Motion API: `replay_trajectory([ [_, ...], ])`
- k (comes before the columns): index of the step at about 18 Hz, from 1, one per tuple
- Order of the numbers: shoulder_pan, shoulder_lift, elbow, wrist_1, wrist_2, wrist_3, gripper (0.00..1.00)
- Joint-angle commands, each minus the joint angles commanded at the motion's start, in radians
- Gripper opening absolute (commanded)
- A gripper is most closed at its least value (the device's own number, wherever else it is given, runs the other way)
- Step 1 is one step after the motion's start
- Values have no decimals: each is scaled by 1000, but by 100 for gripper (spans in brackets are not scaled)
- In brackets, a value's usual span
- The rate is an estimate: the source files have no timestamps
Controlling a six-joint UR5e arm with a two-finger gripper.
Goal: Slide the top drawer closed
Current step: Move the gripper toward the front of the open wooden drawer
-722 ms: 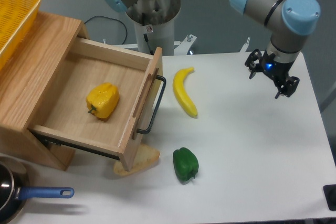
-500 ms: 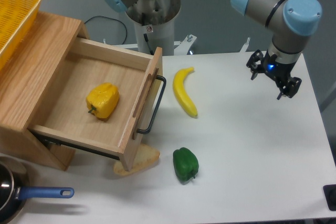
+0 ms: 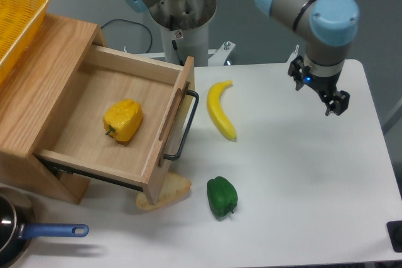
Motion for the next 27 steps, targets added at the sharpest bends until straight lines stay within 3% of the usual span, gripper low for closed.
replay_trajectory([
  [2,-9,8,-6,-2,-21,-50,100],
  [7,-18,12,-15,9,-114,-325,100],
  [14,-54,26,-26,5,-130,-438,100],
  [15,-55,26,-25,5,-153,-449,97],
  [18,-74,31,-15,5,-219,-497,66],
  [19,-75,32,-14,3,-247,-526,61],
  [21,-77,32,3,-4,-297,-586,58],
  [23,-101,28,52,-72,-302,-618,47],
  [25,-123,12,101,-138,-299,-659,43],
  [27,-141,8,116,-162,-301,-698,40],
])
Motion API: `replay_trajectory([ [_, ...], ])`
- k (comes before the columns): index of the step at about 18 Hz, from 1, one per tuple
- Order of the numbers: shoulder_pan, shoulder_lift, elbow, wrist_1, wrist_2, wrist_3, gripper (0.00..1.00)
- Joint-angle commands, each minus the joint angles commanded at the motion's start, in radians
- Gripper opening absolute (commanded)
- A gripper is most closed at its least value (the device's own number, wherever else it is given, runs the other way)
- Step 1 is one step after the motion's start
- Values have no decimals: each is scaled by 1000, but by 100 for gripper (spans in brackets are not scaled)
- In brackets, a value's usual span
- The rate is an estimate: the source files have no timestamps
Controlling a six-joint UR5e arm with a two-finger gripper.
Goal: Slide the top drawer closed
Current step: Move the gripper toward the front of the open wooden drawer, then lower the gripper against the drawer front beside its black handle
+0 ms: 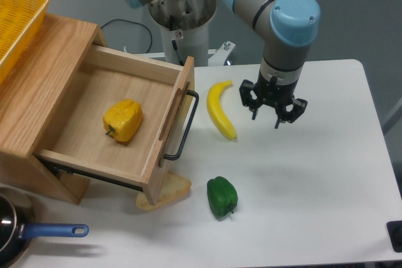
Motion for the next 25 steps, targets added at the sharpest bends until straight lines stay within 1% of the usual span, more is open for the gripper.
replay_trajectory([
  [1,-11,0,0,-8,2,-9,40],
  [2,-21,0,2,-20,2,-17,35],
  [3,-28,-3,5,-32,2,-29,27],
  [6,-57,-3,6,-38,2,-57,21],
  [7,-67,-2,8,-40,2,-66,21],
  [9,-84,0,8,-49,2,-89,18],
  [12,-100,6,8,-69,0,-97,16],
  [15,-110,15,8,-86,-6,-103,10],
  [17,-123,21,8,-89,-6,-115,2],
  [21,-149,23,8,-89,-9,-160,1],
  [25,-164,23,8,-89,-9,-170,2],
])
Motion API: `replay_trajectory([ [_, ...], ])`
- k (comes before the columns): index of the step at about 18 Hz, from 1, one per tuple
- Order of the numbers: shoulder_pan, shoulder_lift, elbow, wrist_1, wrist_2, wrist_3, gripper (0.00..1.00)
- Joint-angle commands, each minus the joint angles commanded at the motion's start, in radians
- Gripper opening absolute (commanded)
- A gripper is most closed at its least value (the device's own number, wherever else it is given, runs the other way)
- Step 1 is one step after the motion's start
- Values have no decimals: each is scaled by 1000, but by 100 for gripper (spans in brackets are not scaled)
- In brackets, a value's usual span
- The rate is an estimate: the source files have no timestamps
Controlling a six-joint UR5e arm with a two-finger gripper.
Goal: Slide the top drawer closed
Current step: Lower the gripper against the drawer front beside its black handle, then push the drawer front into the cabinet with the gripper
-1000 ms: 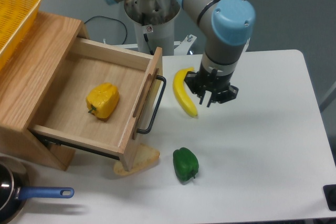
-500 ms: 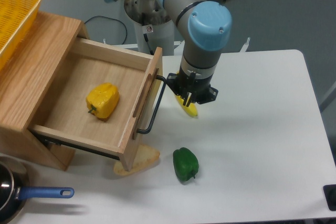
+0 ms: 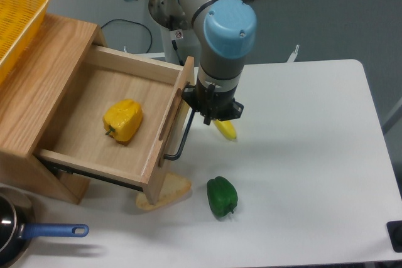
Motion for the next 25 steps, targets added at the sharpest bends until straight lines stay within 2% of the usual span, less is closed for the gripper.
replay_trajectory([
  [10,-18,8,-3,0,-28,-32,2],
  [25,-126,20,-12,2,-38,-126,3],
])
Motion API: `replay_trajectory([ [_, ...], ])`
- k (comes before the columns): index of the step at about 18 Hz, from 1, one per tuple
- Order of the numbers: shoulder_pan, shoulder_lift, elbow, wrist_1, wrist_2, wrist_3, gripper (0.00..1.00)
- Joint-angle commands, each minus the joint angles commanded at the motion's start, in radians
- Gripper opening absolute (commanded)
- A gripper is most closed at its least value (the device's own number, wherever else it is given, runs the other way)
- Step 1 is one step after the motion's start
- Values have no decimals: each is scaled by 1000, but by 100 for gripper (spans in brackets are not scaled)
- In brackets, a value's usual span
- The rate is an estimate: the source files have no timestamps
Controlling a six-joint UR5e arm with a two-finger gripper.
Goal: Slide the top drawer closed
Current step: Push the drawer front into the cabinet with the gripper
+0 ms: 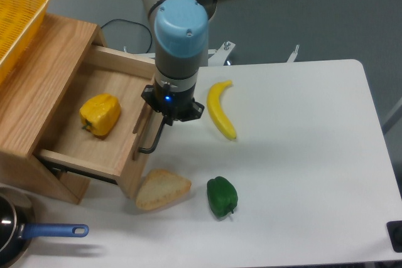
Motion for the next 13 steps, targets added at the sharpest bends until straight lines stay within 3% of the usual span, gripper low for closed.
replay_trajectory([
  [13,-71,14,-6,2,-15,-54,3],
])
